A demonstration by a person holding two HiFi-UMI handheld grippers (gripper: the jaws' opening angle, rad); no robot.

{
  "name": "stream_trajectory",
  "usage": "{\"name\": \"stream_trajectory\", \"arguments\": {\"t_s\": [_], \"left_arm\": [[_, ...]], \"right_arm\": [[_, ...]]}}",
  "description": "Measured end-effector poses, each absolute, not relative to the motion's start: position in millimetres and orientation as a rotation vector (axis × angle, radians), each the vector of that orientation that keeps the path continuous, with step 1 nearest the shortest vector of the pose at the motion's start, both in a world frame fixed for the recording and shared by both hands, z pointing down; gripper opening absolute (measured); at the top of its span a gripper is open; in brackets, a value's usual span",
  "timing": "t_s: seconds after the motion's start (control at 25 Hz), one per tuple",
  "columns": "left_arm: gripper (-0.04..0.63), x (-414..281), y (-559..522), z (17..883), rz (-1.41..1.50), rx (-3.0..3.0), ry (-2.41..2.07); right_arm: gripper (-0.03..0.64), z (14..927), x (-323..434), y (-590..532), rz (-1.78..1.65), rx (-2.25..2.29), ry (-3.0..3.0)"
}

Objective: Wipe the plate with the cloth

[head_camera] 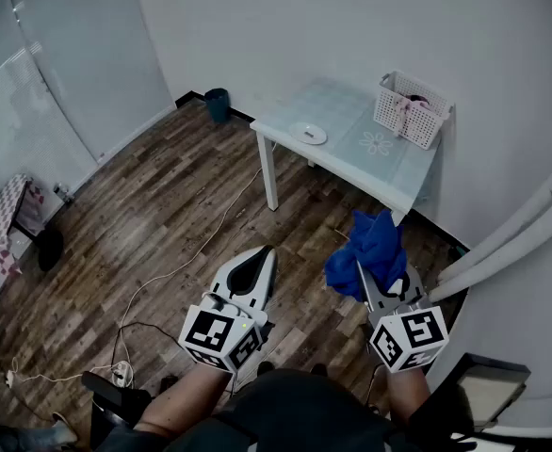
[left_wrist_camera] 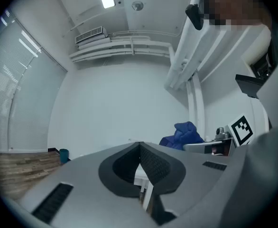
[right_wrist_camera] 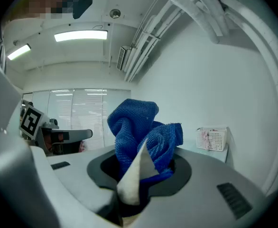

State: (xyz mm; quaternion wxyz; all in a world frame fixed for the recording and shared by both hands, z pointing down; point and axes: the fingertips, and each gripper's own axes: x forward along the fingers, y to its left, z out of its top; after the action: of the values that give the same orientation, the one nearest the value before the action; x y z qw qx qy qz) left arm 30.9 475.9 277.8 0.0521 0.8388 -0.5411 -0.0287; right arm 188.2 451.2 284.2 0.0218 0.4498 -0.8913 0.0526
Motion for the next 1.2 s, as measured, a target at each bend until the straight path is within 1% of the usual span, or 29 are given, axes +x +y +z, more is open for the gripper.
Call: {"name": "stream_trajectory", "arguments": {"t_s": [0.32,0.76,1.0,1.2], "left_arm": [[0.008,22,472,283,-0.093,2.526,-1.637],[0.008,-29,466,301,-0.107,2.513,-1.589],[0.008,-49,446,318,-0.080,2.522,-1.541],[0.008,-53,414,323,-0.055,2.533,-1.542]], "right_arm": [[0.135,282,179,446,0.179,1.403,-2.790],[0.137,289,136,442,0.171,1.460,-2.752],[0.137,301,113,428,0.196,1.488,-2.720],[0.137,302,111,394,0.203,1.502,-2.720]]}}
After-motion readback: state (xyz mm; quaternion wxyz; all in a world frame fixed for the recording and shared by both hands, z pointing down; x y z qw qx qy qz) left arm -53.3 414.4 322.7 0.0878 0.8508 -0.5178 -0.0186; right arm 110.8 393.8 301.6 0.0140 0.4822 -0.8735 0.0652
